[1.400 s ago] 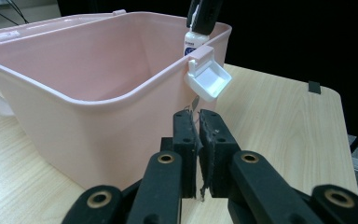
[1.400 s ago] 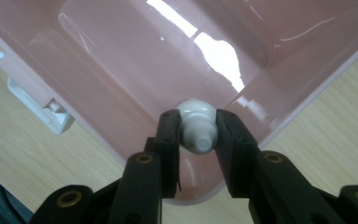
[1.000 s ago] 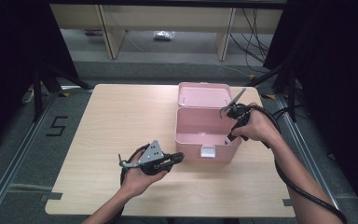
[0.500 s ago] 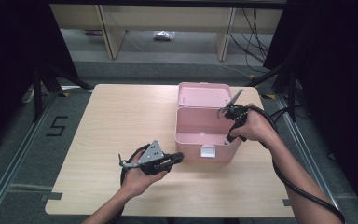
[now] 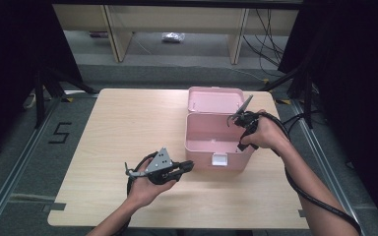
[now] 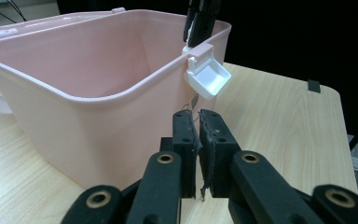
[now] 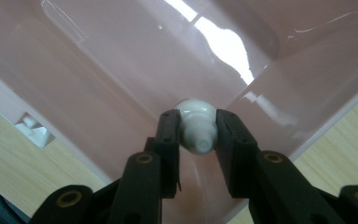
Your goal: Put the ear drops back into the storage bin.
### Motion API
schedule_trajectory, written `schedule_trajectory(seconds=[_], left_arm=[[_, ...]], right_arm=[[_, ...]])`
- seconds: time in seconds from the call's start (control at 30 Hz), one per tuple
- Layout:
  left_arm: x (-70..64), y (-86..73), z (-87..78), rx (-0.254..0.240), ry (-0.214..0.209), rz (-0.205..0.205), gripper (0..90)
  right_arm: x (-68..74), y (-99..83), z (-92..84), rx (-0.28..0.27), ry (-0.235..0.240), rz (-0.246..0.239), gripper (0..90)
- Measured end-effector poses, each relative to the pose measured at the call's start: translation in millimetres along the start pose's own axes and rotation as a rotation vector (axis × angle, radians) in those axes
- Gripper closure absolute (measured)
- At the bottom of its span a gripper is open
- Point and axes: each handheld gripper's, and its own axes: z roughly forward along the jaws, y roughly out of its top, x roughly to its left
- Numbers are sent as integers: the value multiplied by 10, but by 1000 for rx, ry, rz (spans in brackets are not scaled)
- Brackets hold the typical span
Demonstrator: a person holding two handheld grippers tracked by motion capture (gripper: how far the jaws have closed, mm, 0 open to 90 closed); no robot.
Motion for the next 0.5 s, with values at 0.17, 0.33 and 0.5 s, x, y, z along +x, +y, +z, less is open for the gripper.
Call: schedule_trajectory(seconds=[0.17,0.33,0.5], left_arm=[[4,-2,-3,0,-2,2,844],[4,-12,0,-2,-4,2,843],[2,-14,-1,0,-5,1,843]], right_arm=[[-23,28,27,-9,-17,-53,722],[10,42,46,11,-3,-29,722],[36,57,59,21,-5,-11,721]])
